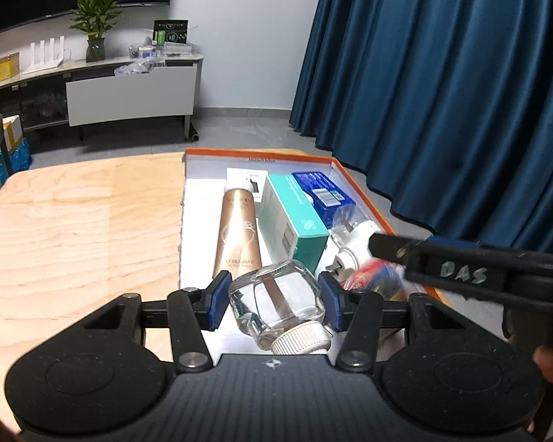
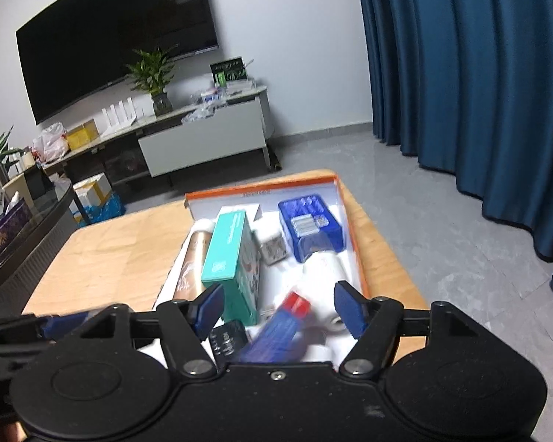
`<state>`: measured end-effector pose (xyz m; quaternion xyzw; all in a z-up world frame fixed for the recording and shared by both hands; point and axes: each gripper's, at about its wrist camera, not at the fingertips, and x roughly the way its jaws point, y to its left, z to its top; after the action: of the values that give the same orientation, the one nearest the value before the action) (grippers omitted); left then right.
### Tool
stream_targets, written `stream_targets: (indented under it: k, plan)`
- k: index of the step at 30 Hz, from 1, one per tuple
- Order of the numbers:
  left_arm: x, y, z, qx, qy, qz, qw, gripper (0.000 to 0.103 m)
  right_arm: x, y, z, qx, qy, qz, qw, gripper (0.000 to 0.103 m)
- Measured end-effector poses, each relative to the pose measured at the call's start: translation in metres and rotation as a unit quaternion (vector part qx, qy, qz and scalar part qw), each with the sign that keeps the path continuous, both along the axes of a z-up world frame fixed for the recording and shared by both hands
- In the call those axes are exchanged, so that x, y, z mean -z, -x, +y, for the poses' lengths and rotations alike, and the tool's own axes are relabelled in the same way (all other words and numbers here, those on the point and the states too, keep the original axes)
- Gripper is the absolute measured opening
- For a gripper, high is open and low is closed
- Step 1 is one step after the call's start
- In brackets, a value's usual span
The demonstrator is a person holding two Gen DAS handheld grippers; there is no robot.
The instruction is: Organize rigid objects
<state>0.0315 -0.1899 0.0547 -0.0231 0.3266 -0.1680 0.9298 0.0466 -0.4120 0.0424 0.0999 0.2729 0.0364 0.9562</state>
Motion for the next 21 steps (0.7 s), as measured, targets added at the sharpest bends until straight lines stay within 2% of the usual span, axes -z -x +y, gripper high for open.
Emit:
stream_targets:
  k: [8, 9, 10, 11, 14, 16, 17, 21]
  plan:
    - [0.017, -0.010, -0.010, 0.021, -0.002, 0.024, 0.9995, 0.052, -0.014, 0.023, -0.009, 0.013, 0.013, -0.023, 1.000, 0.082]
    - [0.017, -0.010, -0.009, 0.020, -0.002, 0.026, 0.9995, 0.056, -0.017, 0.025, -0.010, 0.015, 0.015, -0.027, 0.999, 0.083]
    - [0.015, -0.009, -0.008, 0.018, -0.001, 0.028, 0.9994, 0.067, -0.020, 0.028, -0.011, 0.016, 0.016, -0.030, 0.999, 0.083]
    - [0.012, -0.007, -0.008, 0.015, -0.002, 0.024, 0.9996, 0.072, -0.022, 0.031, -0.011, 0.016, 0.017, -0.032, 0.999, 0.084]
    - [0.001, 0.001, -0.008, 0.007, -0.012, 0.011, 0.9998, 0.080, -0.028, 0.040, -0.011, 0.016, 0.022, -0.034, 0.999, 0.086]
    - [-0.009, 0.009, -0.007, -0.009, -0.021, 0.006, 0.9997, 0.096, -0.032, 0.047, -0.011, 0.011, 0.031, -0.032, 0.999, 0.087]
    - [-0.014, 0.014, -0.006, -0.018, -0.024, 0.004, 0.9995, 0.101, -0.033, 0.052, -0.010, 0.008, 0.036, -0.030, 0.999, 0.088]
    - [-0.032, 0.036, -0.003, -0.039, -0.027, -0.004, 0.9989, 0.103, -0.040, 0.073, -0.010, -0.007, 0.049, -0.024, 0.999, 0.091]
